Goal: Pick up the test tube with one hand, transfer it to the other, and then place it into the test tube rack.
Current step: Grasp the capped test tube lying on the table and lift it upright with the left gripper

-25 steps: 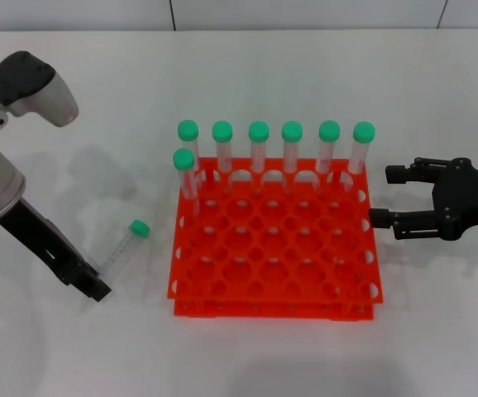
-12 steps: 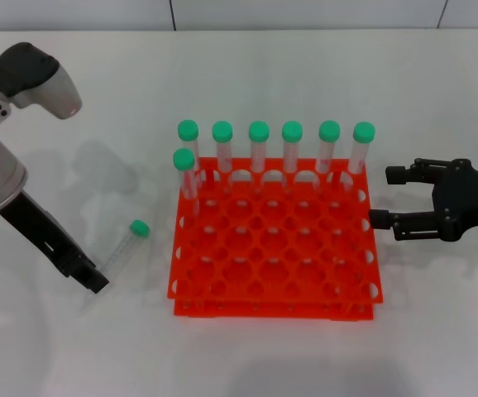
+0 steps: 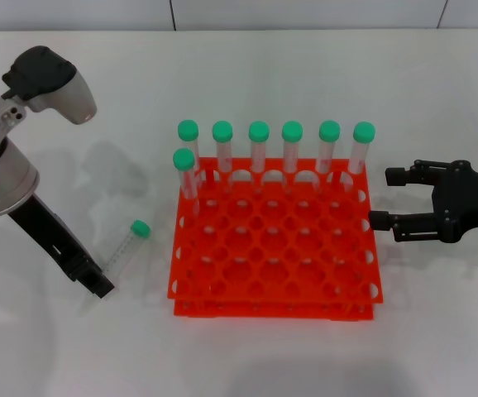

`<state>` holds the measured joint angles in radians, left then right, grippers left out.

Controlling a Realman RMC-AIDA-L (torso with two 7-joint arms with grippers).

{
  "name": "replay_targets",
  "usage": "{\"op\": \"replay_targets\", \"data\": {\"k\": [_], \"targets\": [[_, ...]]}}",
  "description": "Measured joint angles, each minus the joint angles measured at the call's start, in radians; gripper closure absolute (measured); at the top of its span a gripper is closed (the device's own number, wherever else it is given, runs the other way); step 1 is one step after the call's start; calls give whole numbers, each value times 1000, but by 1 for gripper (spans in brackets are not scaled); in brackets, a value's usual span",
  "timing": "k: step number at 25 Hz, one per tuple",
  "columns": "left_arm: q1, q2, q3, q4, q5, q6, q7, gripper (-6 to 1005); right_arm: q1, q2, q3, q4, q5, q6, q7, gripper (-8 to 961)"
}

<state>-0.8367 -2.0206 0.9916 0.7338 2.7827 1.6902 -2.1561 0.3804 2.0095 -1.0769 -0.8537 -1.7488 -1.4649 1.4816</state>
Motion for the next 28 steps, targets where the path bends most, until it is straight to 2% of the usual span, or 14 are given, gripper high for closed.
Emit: {"op": "replay_targets", "data": {"k": [20,28], "targets": [[4,-2,4,-3,0,-3,-9,651,0,0,0,12,0,-1,-11,129],[1,1,4,-16,0,-3,-13,745,0,0,1,12,1,-3,-12,129]]}}
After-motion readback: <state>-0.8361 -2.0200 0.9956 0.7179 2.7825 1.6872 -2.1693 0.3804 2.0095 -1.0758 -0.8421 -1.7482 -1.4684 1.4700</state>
